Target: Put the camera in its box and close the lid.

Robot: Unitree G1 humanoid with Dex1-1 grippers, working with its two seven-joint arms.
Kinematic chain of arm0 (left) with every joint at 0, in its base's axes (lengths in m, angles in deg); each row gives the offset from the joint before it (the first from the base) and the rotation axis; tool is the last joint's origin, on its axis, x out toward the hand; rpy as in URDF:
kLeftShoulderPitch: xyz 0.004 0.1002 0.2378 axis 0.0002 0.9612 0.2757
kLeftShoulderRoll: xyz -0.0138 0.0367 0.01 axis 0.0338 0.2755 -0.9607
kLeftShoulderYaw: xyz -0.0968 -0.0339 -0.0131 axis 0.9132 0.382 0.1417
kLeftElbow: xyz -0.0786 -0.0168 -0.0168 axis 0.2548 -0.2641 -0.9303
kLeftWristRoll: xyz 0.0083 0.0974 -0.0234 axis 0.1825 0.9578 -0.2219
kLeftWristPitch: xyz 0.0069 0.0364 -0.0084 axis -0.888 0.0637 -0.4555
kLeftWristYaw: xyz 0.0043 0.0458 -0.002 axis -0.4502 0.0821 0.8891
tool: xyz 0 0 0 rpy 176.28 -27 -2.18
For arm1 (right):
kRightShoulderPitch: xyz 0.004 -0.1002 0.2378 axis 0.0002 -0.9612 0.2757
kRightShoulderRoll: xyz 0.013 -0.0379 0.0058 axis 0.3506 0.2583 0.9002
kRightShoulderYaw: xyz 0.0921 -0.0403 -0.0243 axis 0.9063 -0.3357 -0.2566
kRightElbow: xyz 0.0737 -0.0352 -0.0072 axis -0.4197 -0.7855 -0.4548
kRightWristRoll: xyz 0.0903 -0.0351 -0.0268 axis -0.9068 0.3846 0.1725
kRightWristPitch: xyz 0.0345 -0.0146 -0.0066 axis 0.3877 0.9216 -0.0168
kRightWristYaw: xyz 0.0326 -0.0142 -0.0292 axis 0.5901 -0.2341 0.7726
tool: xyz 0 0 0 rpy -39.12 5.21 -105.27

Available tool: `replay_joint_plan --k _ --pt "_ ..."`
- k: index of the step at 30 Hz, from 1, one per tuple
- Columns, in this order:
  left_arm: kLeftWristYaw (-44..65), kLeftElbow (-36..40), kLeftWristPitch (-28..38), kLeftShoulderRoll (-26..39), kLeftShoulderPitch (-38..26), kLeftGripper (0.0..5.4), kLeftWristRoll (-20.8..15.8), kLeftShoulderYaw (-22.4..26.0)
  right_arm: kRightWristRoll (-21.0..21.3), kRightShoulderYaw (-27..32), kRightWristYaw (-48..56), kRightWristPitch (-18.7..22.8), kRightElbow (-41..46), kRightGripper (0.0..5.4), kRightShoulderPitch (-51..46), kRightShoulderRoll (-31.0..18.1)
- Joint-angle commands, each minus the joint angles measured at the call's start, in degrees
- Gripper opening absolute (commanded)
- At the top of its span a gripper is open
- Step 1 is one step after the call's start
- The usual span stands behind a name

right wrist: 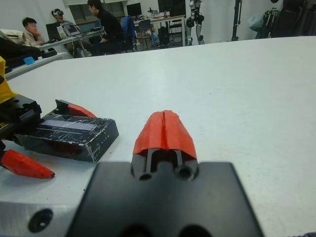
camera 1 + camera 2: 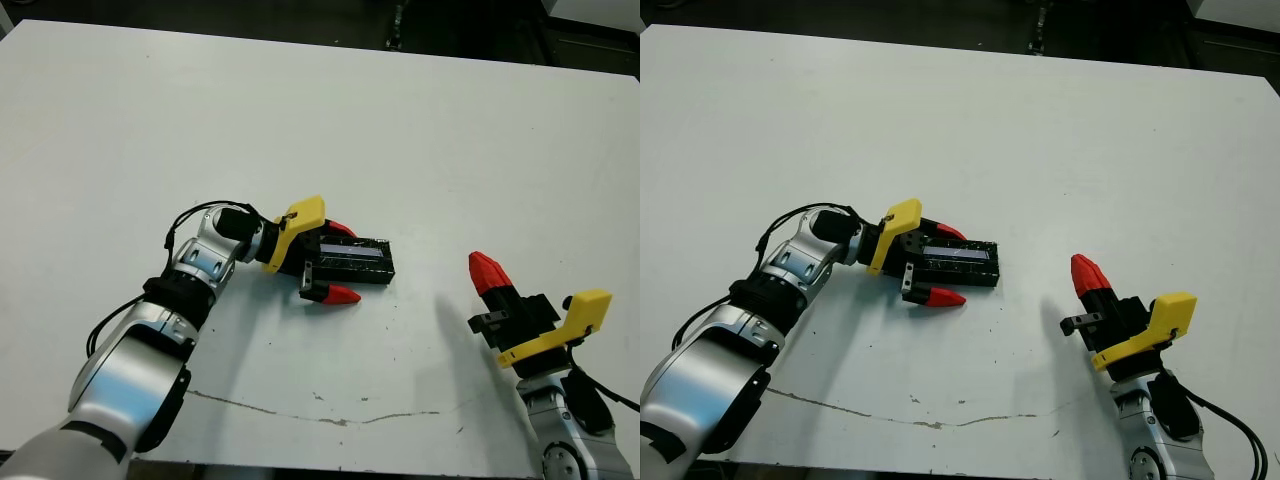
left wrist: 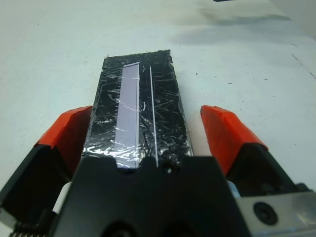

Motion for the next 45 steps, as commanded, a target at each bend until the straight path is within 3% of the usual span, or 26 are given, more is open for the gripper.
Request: replay_joint_plan --k 1,11,21,34,36,39,42,45 --pt "0.0 1.5 -2.8 -0.6 4.2 5.39 1.4 -2.3 0.0 0.3 -0.2 0.5 0.0 0.0 -0.5 -0.6" --pt "-1.2 12.5 -3.2 10.1 12.1 5.39 -0.8 0.5 -0.4 0.2 1.0 0.0 -0.5 0.0 -0.4 -0.9" --pt "-1.8 16.8 -5.8 20.1 19.4 5.39 -6.3 7.2 -0.8 0.1 1.4 0.3 -0.5 0.0 -0.5 -1.0" --pt "-1.9 26.2 -10.1 29.4 22.3 5.39 -10.5 13.1 -0.7 0.0 1.4 0.3 -0.3 0.0 -0.7 -1.1" --pt "-0.2 28.3 -10.9 31.5 21.7 5.39 -12.1 14.4 -0.6 0.1 1.6 0.1 -0.5 0.0 -0.7 -1.2" --pt "-4.2 36.9 -17.9 32.5 23.3 5.27 -16.9 19.7 -0.7 0.1 1.1 0.8 -0.3 0.0 -0.7 -1.0" --pt "-15.6 48.0 -21.4 26.0 26.6 5.0 -24.2 26.7 -0.8 -0.1 0.8 1.3 0.0 0.0 -0.7 -0.9" --pt "-26.8 57.7 -24.5 18.8 27.5 4.56 -28.7 27.8 -0.9 -0.2 1.4 0.4 -0.6 0.0 -0.4 -0.7"
